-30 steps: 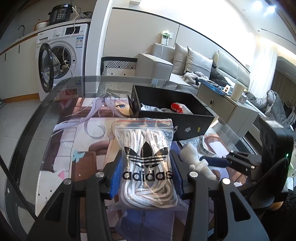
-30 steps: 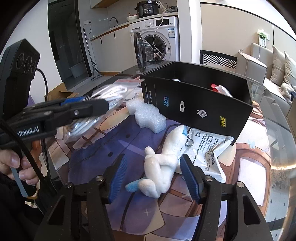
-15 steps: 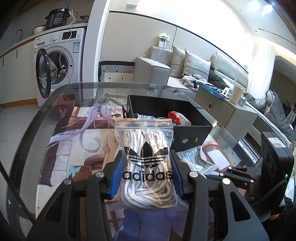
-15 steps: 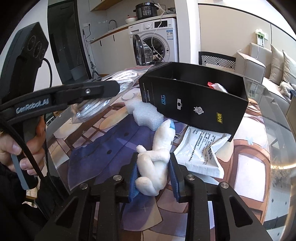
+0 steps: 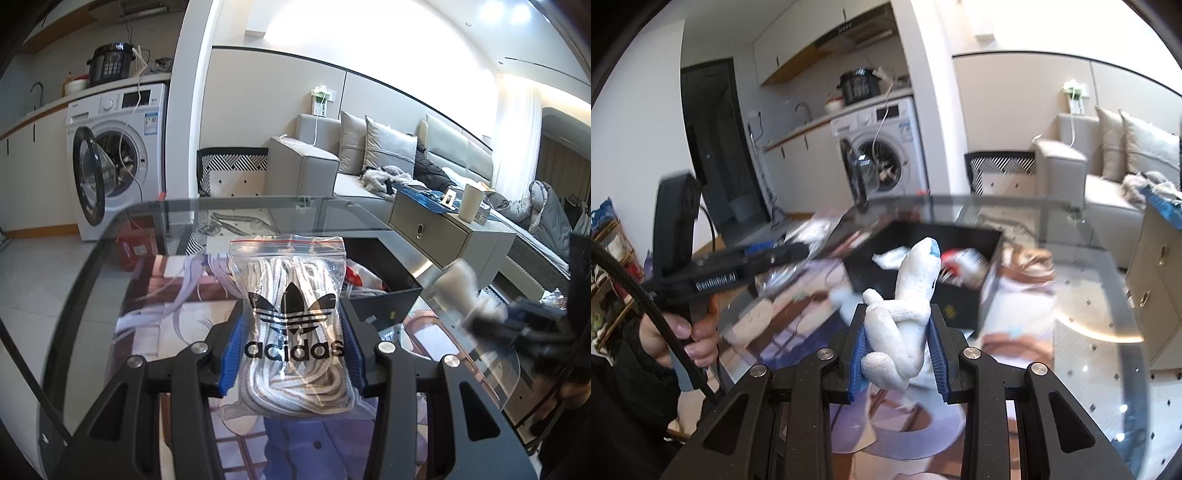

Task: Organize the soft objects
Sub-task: 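Lift the adidas bag with the left gripper while the right gripper carries the plush over the box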

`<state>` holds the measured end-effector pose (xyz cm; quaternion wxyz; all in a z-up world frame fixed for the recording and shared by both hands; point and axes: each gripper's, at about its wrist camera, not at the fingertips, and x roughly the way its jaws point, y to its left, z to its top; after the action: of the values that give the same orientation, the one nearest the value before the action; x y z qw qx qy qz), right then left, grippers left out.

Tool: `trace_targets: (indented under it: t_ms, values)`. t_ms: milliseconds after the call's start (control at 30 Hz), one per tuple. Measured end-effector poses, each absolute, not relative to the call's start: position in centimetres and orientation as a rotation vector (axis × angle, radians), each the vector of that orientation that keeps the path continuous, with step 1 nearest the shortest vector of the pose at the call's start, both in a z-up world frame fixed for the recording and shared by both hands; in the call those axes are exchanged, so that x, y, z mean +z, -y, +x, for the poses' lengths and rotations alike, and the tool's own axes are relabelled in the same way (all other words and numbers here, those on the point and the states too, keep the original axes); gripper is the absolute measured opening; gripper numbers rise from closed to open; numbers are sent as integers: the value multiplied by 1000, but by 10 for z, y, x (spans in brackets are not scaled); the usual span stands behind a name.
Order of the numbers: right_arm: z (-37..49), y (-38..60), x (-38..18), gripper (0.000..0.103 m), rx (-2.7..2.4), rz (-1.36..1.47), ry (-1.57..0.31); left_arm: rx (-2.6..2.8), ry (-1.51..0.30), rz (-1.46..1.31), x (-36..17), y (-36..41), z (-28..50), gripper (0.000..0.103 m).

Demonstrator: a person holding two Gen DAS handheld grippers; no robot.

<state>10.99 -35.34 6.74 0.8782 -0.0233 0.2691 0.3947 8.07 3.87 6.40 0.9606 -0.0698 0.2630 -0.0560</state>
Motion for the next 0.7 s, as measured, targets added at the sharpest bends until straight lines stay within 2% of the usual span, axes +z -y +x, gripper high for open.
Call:
trace_targets:
  t_ms: [367,700]
  values:
    - [123,359,108,31,820,-82,-491,-107,-495,-120,84,-42,97,46]
    - [143,337,100,31,847,-84,-519,-118,-500,-137,87,-40,120,46]
